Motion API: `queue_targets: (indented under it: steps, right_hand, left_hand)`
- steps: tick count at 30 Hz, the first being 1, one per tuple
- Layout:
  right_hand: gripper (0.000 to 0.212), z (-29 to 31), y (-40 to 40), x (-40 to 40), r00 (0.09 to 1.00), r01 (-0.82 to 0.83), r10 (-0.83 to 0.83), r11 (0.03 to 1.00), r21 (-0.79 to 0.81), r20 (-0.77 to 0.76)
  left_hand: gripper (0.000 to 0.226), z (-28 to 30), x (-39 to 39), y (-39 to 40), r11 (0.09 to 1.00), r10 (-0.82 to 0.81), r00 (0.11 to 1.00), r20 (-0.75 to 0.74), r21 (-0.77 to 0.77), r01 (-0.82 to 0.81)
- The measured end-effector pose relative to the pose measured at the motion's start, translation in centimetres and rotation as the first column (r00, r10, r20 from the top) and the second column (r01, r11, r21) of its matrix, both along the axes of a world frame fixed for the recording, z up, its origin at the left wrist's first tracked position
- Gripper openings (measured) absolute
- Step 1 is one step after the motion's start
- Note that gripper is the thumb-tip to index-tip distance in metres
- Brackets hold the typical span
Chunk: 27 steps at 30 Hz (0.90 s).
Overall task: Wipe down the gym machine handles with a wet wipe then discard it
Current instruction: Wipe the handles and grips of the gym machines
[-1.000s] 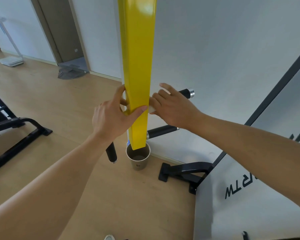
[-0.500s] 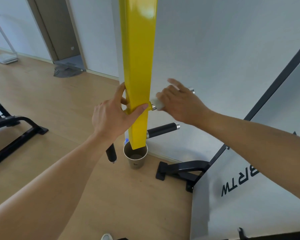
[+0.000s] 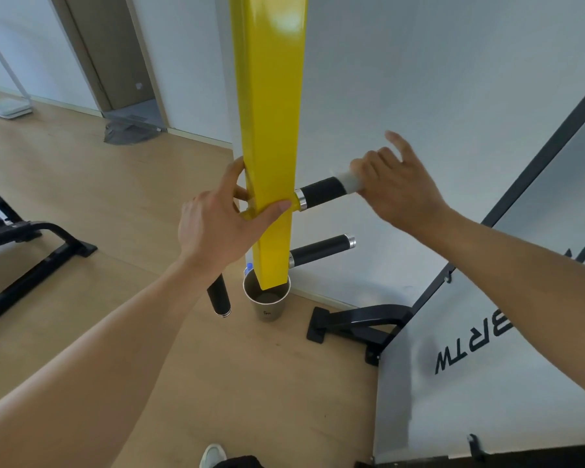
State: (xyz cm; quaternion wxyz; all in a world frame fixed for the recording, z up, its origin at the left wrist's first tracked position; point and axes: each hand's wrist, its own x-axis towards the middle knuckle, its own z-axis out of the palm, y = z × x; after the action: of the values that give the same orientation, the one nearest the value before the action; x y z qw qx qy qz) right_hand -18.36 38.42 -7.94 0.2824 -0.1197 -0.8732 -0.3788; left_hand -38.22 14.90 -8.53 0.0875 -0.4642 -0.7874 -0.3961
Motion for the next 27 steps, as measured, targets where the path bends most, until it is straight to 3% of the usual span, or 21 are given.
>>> queue_targets:
  steps: [3, 5, 7, 9, 10, 12, 14, 16, 20, 24, 27]
  right_hand:
    - [0.019, -1.4, 0.8, 0.9, 0.976, 0.103, -0.139, 0.973, -0.206, -0.165]
    - [0.016, -3.7, 0.0, 1.3, 0.898, 0.179, -0.352, 0.84, -0.512, -0.264]
    - [0.018, -7.0, -2.2, 1.7, 0.775, 0.079, -0.547, 0.579, -0.812, -0.315]
    - [0.025, -11.3, -6.3, 1.6, 0.691, -0.116, -0.674, 0.254, -0.96, -0.261]
    - [0.028, -13.8, -8.8, 1.4, 0.689, -0.155, -0.703, 0.092, -0.984, -0.174]
    - [0.036, -19.1, -13.6, 1.0, 0.755, -0.08, -0.652, -0.195, -0.978, 0.069]
    - [0.037, -22.8, -17.7, 0.3, 0.85, 0.147, -0.433, -0.349, -0.926, 0.298]
    - [0.035, -24.2, -21.8, -1.5, 0.9, 0.316, -0.16, -0.399, -0.861, 0.405]
    - [0.021, -22.7, -28.3, -7.4, 0.932, 0.363, 0.167, -0.412, -0.836, 0.323]
    - [0.031, -21.8, -31.5, -15.1, 0.904, 0.417, 0.283, -0.418, -0.807, 0.321]
    - [0.02, -21.9, -34.3, -21.3, 0.92, 0.388, 0.253, -0.466, -0.795, 0.3]
  left_hand:
    - [0.088, 0.0, 0.0, 0.0, 1.0, -0.001, 1.0, -0.02, -0.029, 0.0]
    - [0.085, 0.1, -0.4, 0.2, 0.999, -0.012, 1.0, -0.012, -0.044, 0.011]
    - [0.079, 0.1, -0.9, 0.3, 0.999, -0.042, 0.998, 0.05, -0.02, 0.043]
    - [0.071, 0.1, -1.2, 0.3, 0.998, -0.061, 0.989, 0.134, 0.034, 0.057]
    - [0.069, 0.1, -1.3, 0.2, 0.997, -0.064, 0.986, 0.155, 0.056, 0.056]
    - [0.074, 0.2, -1.2, 0.0, 0.995, -0.059, 0.988, 0.141, 0.082, 0.048]
    - [0.079, 0.0, -1.0, -0.7, 0.995, -0.068, 0.992, 0.104, 0.073, 0.061]
    - [0.077, -1.3, -0.9, -1.8, 0.996, -0.087, 0.994, 0.071, 0.008, 0.086]
    - [0.066, -4.7, -1.9, -5.5, 0.981, -0.192, 0.965, 0.177, -0.002, 0.196]
    - [0.062, -6.6, -4.3, -9.0, 0.942, -0.276, 0.921, 0.274, -0.113, 0.316]
    - [0.065, -8.5, -8.5, -12.9, 0.952, -0.202, 0.922, 0.33, -0.157, 0.264]
